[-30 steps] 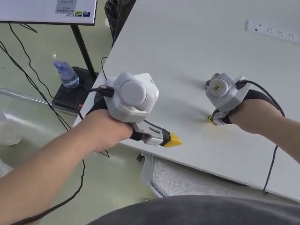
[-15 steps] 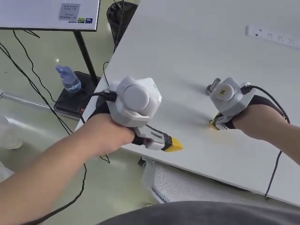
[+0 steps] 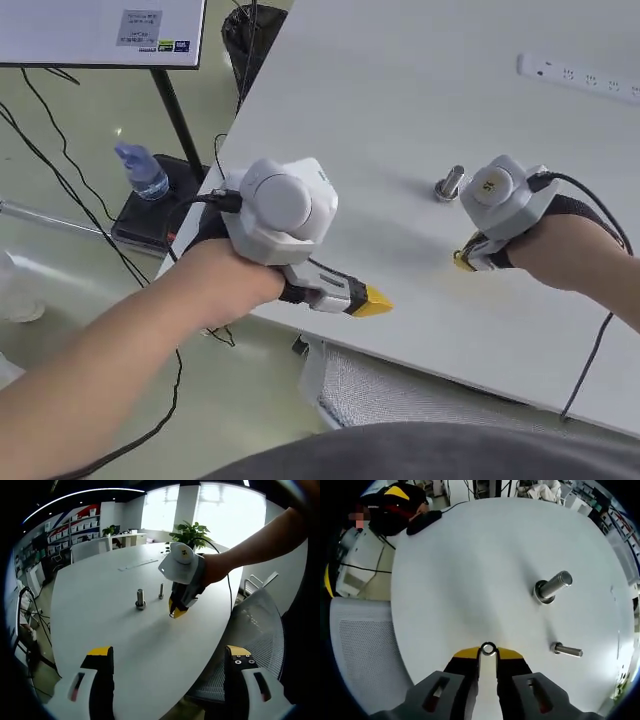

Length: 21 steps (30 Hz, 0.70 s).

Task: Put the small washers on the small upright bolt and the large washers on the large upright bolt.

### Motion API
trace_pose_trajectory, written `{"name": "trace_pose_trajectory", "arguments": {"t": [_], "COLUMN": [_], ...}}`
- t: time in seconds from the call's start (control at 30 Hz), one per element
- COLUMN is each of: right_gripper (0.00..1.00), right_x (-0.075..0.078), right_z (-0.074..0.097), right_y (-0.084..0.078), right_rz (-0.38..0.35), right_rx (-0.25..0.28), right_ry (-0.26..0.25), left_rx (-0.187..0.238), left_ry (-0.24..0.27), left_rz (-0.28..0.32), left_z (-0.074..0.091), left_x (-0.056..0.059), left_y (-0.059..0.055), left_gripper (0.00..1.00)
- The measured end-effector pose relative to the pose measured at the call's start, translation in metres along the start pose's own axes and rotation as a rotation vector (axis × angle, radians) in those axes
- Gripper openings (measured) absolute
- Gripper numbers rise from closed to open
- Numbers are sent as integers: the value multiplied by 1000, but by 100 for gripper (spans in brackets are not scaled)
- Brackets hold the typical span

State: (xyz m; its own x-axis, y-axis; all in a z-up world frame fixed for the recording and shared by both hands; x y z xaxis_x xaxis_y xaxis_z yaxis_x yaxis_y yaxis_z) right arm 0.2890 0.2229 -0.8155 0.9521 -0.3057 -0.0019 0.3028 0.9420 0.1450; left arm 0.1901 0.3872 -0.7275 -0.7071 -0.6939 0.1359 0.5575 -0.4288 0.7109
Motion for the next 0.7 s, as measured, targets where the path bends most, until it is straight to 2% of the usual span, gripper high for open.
{"name": "trace_pose_trajectory", "arguments": {"t": [0.27, 0.63, 0.7], "right_gripper": [13, 13, 13], "right_x": [11, 29, 42], "right_z": [11, 22, 19], "right_y": [-20, -38, -45], "right_rz": [-41, -66, -72], "right_rx": [-6, -2, -4], "right_ry": [5, 9, 11], "left_rx": [12, 9, 12], "left_ry": [2, 8, 9], "left_rz": [10, 5, 5], "left_z": [-1, -2, -2], "left_x": [-1, -2, -2], "left_y": [0, 2, 3], "left_gripper": [94, 97, 97]}}
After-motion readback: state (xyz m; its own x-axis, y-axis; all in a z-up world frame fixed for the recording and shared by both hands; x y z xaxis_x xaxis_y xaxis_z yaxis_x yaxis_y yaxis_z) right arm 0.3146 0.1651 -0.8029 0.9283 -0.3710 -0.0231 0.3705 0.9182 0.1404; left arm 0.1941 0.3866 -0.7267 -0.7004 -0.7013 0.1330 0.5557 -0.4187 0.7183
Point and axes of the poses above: the centre of the closed fingertips' face, and the gripper's own axes: z roughly backward along the fingers, x roughly to its right, y roughly out of its top, the point moved 4 cm from there along z, roughly backward along the fingers, and after that the axes turned 5 degrees about -x, right-handed, at the moved point
